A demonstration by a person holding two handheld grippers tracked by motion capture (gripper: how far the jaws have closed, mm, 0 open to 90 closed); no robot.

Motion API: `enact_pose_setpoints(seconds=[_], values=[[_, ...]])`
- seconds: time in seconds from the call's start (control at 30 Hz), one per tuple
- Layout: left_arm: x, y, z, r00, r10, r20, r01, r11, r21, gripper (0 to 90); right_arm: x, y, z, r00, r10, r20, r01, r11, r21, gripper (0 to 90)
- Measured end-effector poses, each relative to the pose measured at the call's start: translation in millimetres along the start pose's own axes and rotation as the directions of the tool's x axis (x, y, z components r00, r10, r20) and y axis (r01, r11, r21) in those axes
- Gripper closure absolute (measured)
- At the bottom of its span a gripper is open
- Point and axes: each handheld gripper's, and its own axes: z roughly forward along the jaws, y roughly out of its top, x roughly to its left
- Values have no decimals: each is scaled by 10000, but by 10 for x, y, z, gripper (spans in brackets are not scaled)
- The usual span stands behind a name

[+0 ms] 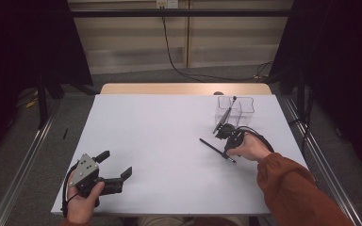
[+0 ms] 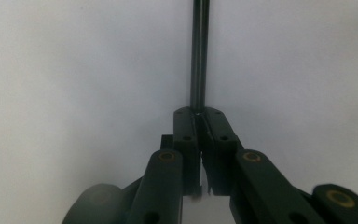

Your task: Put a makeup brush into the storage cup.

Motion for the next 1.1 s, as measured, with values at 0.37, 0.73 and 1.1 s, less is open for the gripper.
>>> enact_pose_setpoints(seconds=[0.37,0.73,1.1], values=[[9,2,-5,10000,11,-51,-11,10000,2,25,-33,-55,-35,9993,250,-281,-259,9992,-304,842],[11,1,-9,9999,2,-108,-2,10000,11,25,-94,-177,-180,9967,492,-649,-588,9860,-1561,842],[12,2,-11,9999,21,-167,-21,10000,-11,25,-111,-294,-305,9959,379,-824,-622,9467,-3160,842]])
